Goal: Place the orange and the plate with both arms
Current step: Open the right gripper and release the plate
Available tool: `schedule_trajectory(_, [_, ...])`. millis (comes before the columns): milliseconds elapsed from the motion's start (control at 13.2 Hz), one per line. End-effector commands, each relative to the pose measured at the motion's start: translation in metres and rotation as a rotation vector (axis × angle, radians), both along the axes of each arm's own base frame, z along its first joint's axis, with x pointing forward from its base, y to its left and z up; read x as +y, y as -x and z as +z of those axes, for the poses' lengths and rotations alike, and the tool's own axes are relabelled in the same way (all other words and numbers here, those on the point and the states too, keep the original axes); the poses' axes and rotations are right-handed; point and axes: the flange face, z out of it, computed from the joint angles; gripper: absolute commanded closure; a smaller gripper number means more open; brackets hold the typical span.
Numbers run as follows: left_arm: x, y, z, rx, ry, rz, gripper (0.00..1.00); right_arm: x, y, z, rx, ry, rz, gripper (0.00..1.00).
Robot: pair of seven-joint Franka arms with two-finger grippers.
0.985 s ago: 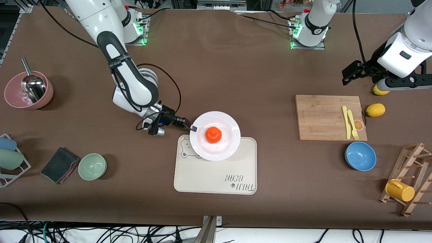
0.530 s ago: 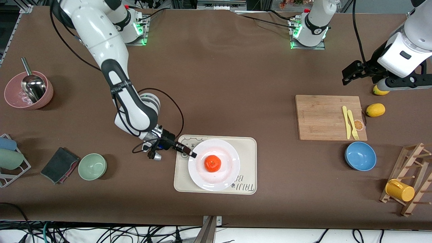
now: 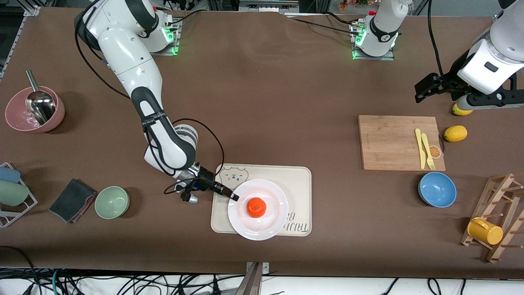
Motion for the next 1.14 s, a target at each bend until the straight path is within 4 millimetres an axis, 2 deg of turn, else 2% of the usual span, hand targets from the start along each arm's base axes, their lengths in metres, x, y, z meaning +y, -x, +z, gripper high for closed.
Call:
schedule_trajectory(0, [0.001, 0.000, 0.006, 0.001, -0.014, -0.007, 0.00, 0.002, -0.011, 0.018, -0.037, 0.060, 0.041, 0.00])
schedule_trajectory(76, [0.001, 0.000, 0.006, 0.001, -0.014, -0.007, 0.00, 0.002, -0.013, 0.023, -0.048, 0.105, 0.080, 0.00])
schedule_trajectory(227, [0.001, 0.000, 0.006, 0.001, -0.014, -0.007, 0.00, -0.005, -0.024, 0.046, -0.068, 0.199, 0.132, 0.00])
schedule_trajectory(379, [0.001, 0.000, 0.006, 0.002, -0.014, -0.010, 0.00, -0.006, -0.025, 0.068, -0.093, 0.306, 0.211, 0.00])
schedule_trajectory(455, [0.001, 0.000, 0.006, 0.002, -0.016, -0.010, 0.00, -0.013, -0.024, 0.077, -0.098, 0.352, 0.262, 0.00])
schedule_trajectory(758, [-0.001, 0.000, 0.006, 0.002, -0.016, -0.014, 0.00, -0.065, -0.011, 0.138, -0.030, 0.471, 0.468, 0.00])
schedule_trajectory(909, [-0.002, 0.000, 0.006, 0.004, -0.014, -0.014, 0.00, -0.096, 0.000, 0.172, 0.099, 0.545, 0.565, 0.00])
schedule_trajectory(1061, [0.000, 0.000, 0.005, 0.005, -0.015, -0.011, 0.00, -0.118, 0.017, 0.219, 0.217, 0.712, 0.655, 0.00])
